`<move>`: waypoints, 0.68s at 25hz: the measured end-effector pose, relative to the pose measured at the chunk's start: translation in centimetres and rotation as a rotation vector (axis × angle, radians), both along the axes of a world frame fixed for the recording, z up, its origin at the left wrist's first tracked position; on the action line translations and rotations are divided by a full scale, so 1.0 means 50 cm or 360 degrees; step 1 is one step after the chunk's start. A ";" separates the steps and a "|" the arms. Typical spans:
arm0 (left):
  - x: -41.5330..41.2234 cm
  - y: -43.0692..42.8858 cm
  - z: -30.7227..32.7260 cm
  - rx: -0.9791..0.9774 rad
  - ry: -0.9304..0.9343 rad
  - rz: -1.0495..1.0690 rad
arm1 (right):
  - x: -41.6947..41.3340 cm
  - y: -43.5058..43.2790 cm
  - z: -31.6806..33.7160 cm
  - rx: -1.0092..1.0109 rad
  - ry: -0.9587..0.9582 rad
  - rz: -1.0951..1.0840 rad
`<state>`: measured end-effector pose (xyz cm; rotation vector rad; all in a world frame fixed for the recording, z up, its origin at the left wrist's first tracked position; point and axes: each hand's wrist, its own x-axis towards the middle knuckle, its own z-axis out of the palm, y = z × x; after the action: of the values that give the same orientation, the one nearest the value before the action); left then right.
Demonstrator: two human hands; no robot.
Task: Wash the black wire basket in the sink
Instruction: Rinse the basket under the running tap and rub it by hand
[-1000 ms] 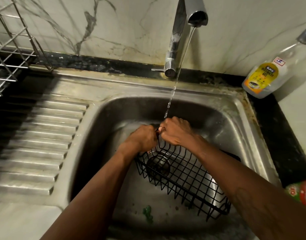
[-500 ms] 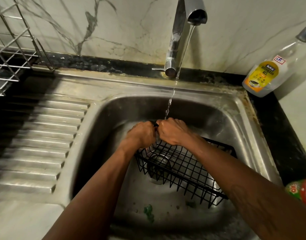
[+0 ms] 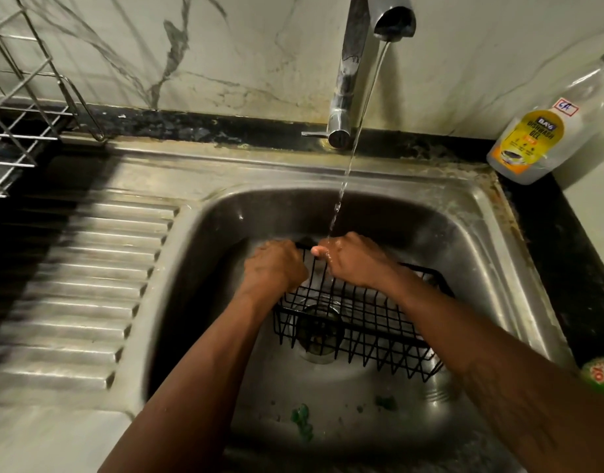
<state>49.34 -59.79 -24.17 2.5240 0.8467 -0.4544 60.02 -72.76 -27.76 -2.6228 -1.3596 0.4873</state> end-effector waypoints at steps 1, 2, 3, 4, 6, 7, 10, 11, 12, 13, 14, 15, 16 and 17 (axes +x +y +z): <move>0.001 0.004 0.000 0.0006 0.0028 0.0031 | 0.014 -0.009 0.003 -0.0014 0.0100 0.0008; 0.001 0.007 0.003 0.0003 0.0052 0.0062 | 0.029 -0.022 0.005 0.0000 0.0190 -0.0041; 0.000 0.011 0.003 0.0003 0.0062 0.0082 | 0.041 -0.035 0.004 0.0011 0.0268 -0.0112; 0.000 0.012 0.005 0.0004 0.0056 0.0089 | 0.048 -0.041 0.000 0.0019 0.0321 -0.0153; 0.000 0.008 0.006 -0.0007 0.0011 0.0103 | 0.038 -0.017 0.003 -0.0022 0.0333 -0.0097; -0.001 0.005 0.004 -0.0017 -0.0011 0.0114 | 0.025 0.013 0.006 -0.0026 0.0297 -0.0014; -0.009 0.009 0.009 0.0009 -0.0028 0.0176 | -0.011 0.107 0.013 0.0096 0.0284 0.0145; -0.013 0.020 0.011 0.0046 -0.0018 0.0195 | -0.014 0.121 0.011 0.0110 0.0336 0.0127; -0.018 0.032 0.014 0.0080 0.0001 0.0198 | -0.005 0.122 0.001 0.0099 0.0422 0.0083; -0.024 0.043 0.014 0.0102 0.0028 0.0188 | 0.005 0.106 -0.001 0.0074 0.0540 0.0032; -0.028 0.049 0.013 0.0112 0.0050 0.0174 | 0.019 0.076 -0.001 0.0039 0.0657 -0.0028; -0.031 0.052 0.011 0.0127 0.0065 0.0161 | 0.038 0.041 0.000 0.0004 0.0723 -0.0073; -0.034 0.053 0.011 0.0144 0.0079 0.0151 | 0.057 0.004 0.003 -0.0020 0.0727 -0.0097; -0.035 0.052 0.012 0.0162 0.0091 0.0149 | 0.081 -0.032 0.001 -0.0054 0.0678 -0.0112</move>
<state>47.60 -57.19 -23.59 2.5605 1.0287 -0.4659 64.05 -74.33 -27.69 -2.3902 -1.1249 0.9952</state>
